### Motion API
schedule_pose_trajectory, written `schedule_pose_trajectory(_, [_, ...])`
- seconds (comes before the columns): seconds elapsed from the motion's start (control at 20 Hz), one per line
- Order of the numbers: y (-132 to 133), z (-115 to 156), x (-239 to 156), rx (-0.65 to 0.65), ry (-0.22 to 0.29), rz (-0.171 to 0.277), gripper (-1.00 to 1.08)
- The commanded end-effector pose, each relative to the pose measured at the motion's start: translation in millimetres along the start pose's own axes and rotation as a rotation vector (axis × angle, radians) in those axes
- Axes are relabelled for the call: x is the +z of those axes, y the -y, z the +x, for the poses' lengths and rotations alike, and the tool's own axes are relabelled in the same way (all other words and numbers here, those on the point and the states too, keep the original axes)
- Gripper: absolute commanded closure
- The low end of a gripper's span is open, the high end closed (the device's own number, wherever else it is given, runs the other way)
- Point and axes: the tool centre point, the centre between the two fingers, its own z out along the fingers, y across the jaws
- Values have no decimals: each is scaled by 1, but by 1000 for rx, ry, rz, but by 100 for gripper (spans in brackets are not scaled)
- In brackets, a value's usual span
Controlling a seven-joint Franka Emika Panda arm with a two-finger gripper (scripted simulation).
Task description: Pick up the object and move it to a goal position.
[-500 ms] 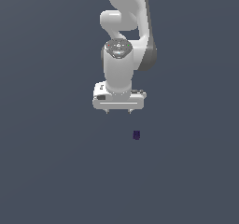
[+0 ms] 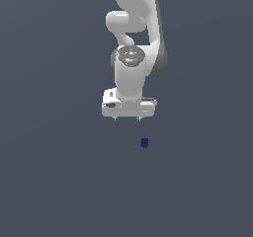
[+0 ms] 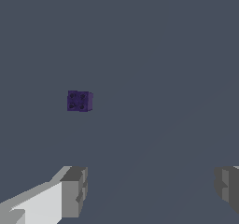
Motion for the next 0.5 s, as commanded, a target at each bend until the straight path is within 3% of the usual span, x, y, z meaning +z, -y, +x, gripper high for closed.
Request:
schedule_pose_trajectory(0.0, [1,-2,2,-2,5,-5,-92])
schedule_pose_trajectory(0.45, [10,7,10,4,0,-2,-92])
